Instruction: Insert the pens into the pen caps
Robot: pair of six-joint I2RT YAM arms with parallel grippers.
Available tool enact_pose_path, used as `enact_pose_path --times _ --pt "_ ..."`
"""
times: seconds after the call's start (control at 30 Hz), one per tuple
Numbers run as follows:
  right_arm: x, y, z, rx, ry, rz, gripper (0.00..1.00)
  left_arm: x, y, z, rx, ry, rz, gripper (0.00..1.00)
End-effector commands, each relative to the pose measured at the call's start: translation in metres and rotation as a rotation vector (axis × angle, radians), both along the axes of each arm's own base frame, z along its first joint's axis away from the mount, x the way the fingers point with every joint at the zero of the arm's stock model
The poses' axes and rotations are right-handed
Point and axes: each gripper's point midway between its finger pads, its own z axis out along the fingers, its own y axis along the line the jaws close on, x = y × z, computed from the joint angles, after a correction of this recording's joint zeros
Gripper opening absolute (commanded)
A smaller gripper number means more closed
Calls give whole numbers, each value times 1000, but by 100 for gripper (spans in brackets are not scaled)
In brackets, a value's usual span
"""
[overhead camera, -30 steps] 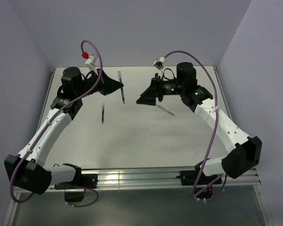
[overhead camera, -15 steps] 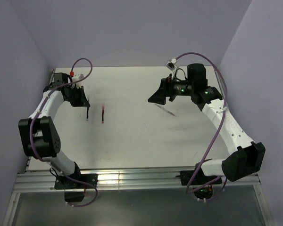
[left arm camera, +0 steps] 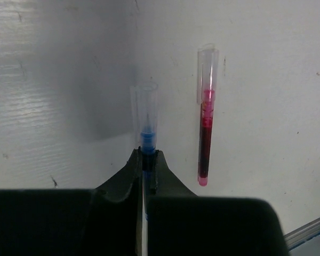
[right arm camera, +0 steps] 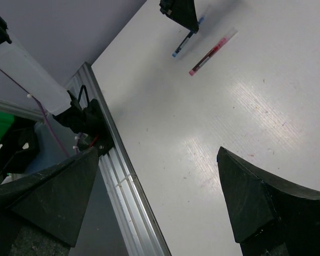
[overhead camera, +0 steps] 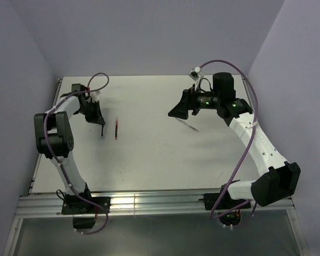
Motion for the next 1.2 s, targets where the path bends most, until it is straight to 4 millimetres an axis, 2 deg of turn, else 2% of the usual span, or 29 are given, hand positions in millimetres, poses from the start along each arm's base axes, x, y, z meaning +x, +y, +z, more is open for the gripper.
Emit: enact_pose_path --times 0.0,0.17,0.43,0.47,0.57,0.7,1.17 --pt "-2 -3 4 2 -26 -3 100 14 -14 7 -11 -36 3 6" --pt "-4 -3 8 14 -27 7 100 15 -32 -8 -26 -11 -25 8" --pt "-4 -2 9 20 -20 19 100 20 -35 -20 -42 21 -4 10" --pt "-4 -1 9 21 -20 20 100 18 -46 -21 -45 25 -27 11" --pt "-2 0 9 23 -16 24 100 17 -51 -25 -62 42 -27 12" --pt "-2 0 9 22 -12 24 100 14 -51 -30 -53 57 -25 14" --pt "-5 -2 14 23 -32 26 100 -3 -33 -38 51 106 11 20"
